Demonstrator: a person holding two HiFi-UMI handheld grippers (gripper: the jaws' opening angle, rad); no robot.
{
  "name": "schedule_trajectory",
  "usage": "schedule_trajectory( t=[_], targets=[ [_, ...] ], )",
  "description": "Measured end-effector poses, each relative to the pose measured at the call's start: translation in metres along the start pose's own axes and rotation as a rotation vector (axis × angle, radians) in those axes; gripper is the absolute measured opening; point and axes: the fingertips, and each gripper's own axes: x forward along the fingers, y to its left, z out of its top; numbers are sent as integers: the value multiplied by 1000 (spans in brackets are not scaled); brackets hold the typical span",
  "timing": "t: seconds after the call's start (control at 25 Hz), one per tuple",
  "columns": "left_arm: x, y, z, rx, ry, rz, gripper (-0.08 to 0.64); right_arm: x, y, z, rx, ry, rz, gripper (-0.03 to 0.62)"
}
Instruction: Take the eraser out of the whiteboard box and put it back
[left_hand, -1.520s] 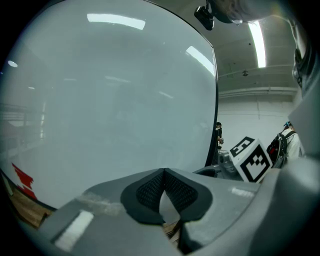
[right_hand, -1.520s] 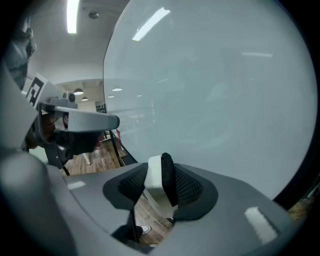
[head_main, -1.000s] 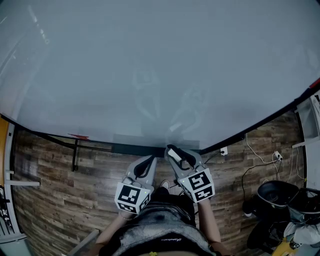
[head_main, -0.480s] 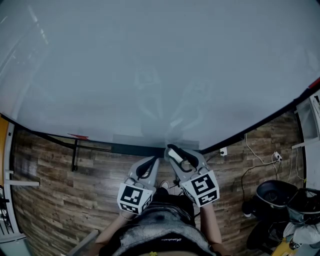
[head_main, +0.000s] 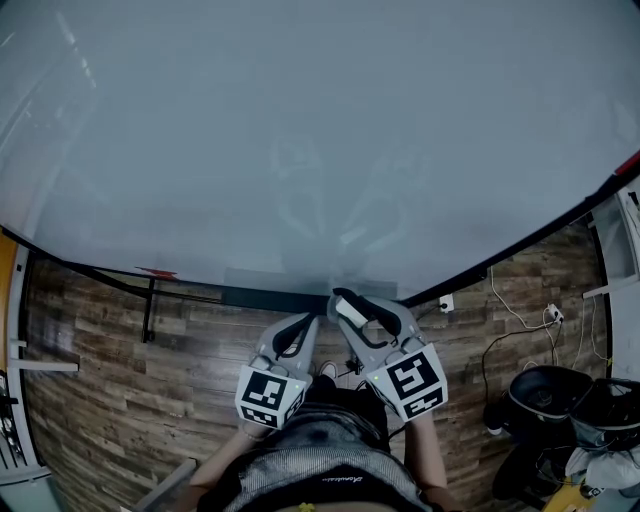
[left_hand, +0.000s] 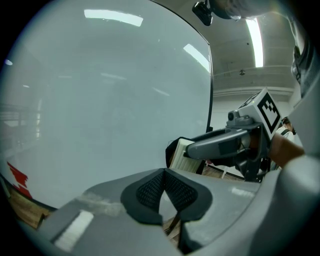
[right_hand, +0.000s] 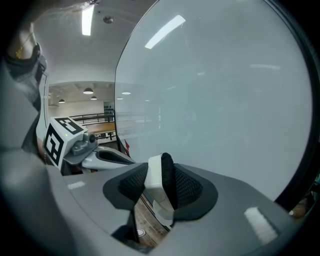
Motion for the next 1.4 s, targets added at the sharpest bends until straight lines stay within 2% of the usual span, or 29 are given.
schedule_trajectory(
  t=[0.28, 0.6, 0.8, 1.4],
  targets=[
    [-3, -1, -1, 8, -3, 3, 0, -6, 6, 11, -18, -33, 17, 164],
    [-8, -1, -3, 1, 20, 13, 0, -10, 8, 12, -4, -31, 17, 164],
    [-9, 2, -8, 18, 5, 21, 0, -9, 11, 6, -1, -12, 19, 164],
    [-6, -4, -7, 3, 1, 12, 0, -9, 14, 10, -12, -22, 28, 166]
  ],
)
